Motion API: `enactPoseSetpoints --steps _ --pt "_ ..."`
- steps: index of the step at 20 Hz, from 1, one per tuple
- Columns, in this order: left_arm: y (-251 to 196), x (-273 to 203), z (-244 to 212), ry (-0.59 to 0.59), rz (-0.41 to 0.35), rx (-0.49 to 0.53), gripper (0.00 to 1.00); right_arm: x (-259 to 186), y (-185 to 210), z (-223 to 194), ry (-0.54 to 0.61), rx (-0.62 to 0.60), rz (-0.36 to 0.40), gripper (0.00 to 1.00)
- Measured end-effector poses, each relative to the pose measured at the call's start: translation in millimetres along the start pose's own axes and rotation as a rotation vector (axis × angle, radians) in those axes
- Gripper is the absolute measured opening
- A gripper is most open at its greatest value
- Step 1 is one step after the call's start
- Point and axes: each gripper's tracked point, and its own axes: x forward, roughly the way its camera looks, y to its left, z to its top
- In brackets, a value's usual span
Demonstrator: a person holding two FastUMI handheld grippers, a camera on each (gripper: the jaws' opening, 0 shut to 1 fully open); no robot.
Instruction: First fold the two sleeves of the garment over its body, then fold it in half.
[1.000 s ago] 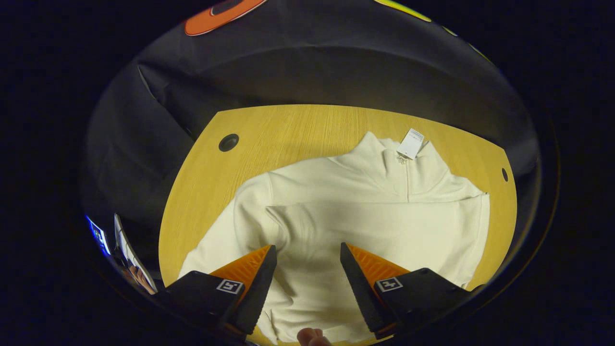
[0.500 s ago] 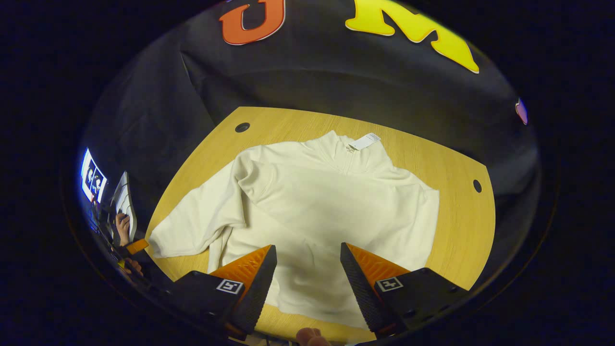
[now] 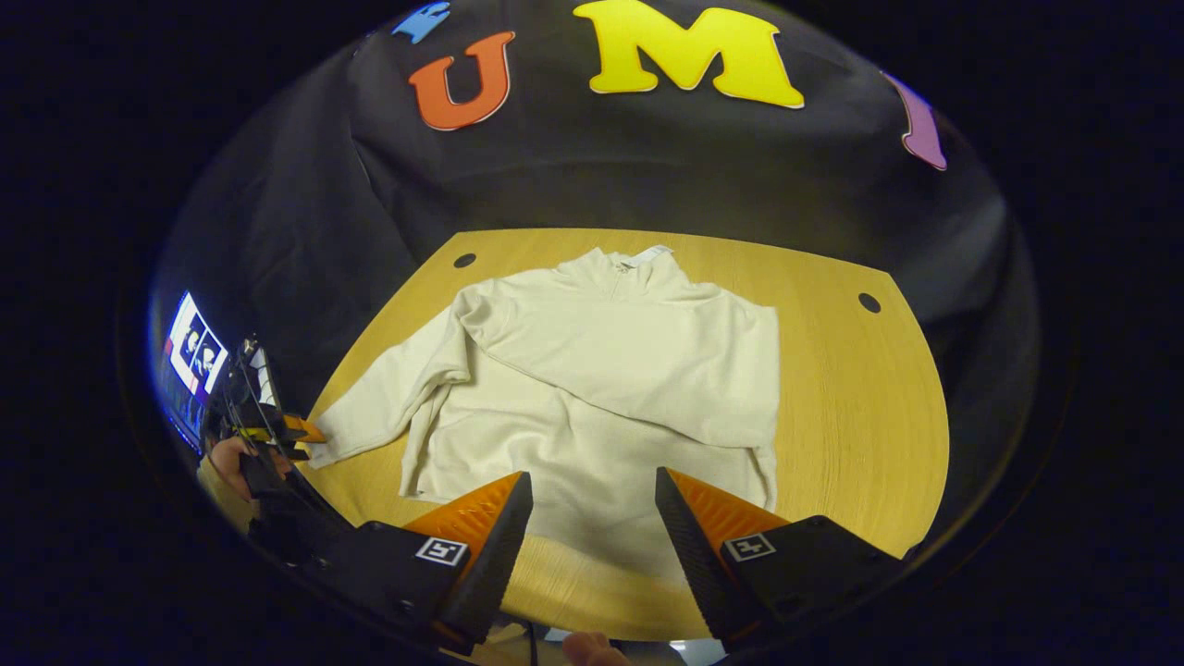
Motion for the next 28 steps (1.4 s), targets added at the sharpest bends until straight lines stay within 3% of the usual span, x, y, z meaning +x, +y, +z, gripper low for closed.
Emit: enactPoseSetpoints --steps 2,4,5,6,7,8,9,10,17,20,24,25,28 --pt "-1 1 2 0.002 0.006 -0.003 0.94 -8 -9 -2 -0.007 0.02 -0.005 0.82" --pt "-1 3 2 0.003 0.011 0.001 0.94 -8 -14 -5 0.001 0.037 -0.006 0.86" --pt "-1 3 2 0.005 0.016 0.006 0.94 -7 -16 -9 0.011 0.05 -0.005 0.82" --pt "-1 3 2 0.005 0.021 0.013 1.0 -4 -15 -12 0.023 0.067 0.001 0.86" --pt "-1 3 2 0.004 0.026 0.023 1.0 -2 -16 -14 0.035 0.082 0.003 0.82" --pt "-2 3 2 -0.002 0.03 0.03 0.95 1 -17 -17 0.045 0.092 0.004 0.86" --pt "-2 4 2 -0.005 0.031 0.033 0.95 2 -19 -18 0.055 0.099 0.001 0.82" --pt "-3 4 2 -0.009 0.029 0.041 0.95 5 -20 -19 0.062 0.106 -0.001 0.86" --pt "-3 5 2 0.052 0.021 0.047 0.93 16 -26 -20 0.099 0.126 0.0 0.86" --pt "-8 3 0 0.067 0.015 0.013 0.78 15 -28 -19 0.092 0.108 0.0 0.86" --pt "-21 6 4 0.06 -0.025 0.014 0.41 7 -37 -18 0.086 0.122 0.008 0.86" --pt "-22 6 3 0.06 -0.03 0.008 0.27 5 -41 -16 0.079 0.128 0.007 0.86" --pt "-28 5 5 0.074 -0.034 0.036 0.12 -3 -53 -12 0.052 0.152 0.016 0.87"
